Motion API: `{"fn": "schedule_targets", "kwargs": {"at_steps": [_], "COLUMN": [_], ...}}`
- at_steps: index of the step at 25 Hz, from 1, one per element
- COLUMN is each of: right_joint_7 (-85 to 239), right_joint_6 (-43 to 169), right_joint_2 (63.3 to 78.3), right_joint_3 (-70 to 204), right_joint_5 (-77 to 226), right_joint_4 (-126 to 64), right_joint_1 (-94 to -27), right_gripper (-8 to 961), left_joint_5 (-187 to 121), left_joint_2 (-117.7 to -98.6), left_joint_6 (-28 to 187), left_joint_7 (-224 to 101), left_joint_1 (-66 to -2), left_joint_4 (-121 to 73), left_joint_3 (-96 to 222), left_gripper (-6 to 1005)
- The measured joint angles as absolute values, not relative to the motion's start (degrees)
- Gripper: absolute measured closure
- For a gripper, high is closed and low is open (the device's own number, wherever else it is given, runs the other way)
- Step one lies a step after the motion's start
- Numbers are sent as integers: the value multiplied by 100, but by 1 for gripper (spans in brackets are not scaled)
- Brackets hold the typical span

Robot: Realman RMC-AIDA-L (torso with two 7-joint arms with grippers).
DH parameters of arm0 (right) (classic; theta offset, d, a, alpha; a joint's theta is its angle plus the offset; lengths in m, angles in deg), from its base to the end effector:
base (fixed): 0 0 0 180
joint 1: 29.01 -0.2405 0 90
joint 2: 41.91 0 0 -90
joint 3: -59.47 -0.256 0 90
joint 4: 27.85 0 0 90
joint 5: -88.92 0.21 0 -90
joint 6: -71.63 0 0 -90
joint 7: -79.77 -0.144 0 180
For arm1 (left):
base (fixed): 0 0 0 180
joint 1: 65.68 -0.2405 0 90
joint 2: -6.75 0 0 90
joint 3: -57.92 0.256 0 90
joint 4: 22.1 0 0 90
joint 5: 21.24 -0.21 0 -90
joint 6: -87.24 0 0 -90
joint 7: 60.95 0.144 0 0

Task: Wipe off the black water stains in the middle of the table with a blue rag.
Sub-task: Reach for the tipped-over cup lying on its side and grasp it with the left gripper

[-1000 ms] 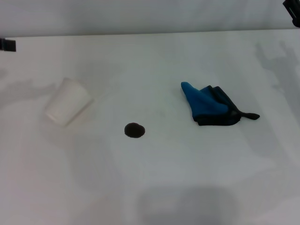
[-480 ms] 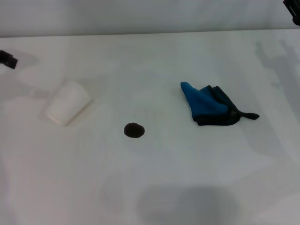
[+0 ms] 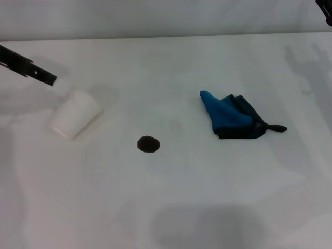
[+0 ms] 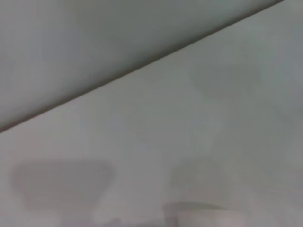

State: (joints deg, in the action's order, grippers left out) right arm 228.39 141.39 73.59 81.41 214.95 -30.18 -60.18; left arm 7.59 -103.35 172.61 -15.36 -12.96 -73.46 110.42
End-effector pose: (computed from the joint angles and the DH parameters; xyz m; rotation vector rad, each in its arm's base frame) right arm 0.3415 0.3643 0.0584 -1.4144 0.6669 0.9222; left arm -0.1875 0.4398 0.0737 -2.4996 -1.0043 0.2968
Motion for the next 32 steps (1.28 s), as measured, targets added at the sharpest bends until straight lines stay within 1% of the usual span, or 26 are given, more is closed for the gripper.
{"fn": "schedule_targets", "kwargs": {"at_steps": [15,21,26,32], "right_joint_7": [22841,22840,22839,22837], "right_joint_6": [14123,14053,14043,14035], "right_joint_2": [7357,7357,7357,7357], "right_joint_3": [8132,8142,8136,8128], "right_joint_5": [21502,21502,21504,21509], "right_joint_4": [-3033,-3031,-3031,-3031], "right_joint_1": [-6138,-6189,-6202,-6201], "right_gripper": [98,98,98,98], "left_joint_5": [633,637,664,640], "left_joint_2": [-10758,-10840,-10945,-10967], "left_joint_6": [16679,16369,16189,16102], "left_joint_7": [-1502,-1428,-1291,-1260], "left_joint_1": [-1646,-1668,-1645,-1610], "left_joint_4": [-7275,-6946,-6872,-6775], "left_joint_3": [11405,11429,11429,11425], "left_gripper": [201,202,203,205]}}
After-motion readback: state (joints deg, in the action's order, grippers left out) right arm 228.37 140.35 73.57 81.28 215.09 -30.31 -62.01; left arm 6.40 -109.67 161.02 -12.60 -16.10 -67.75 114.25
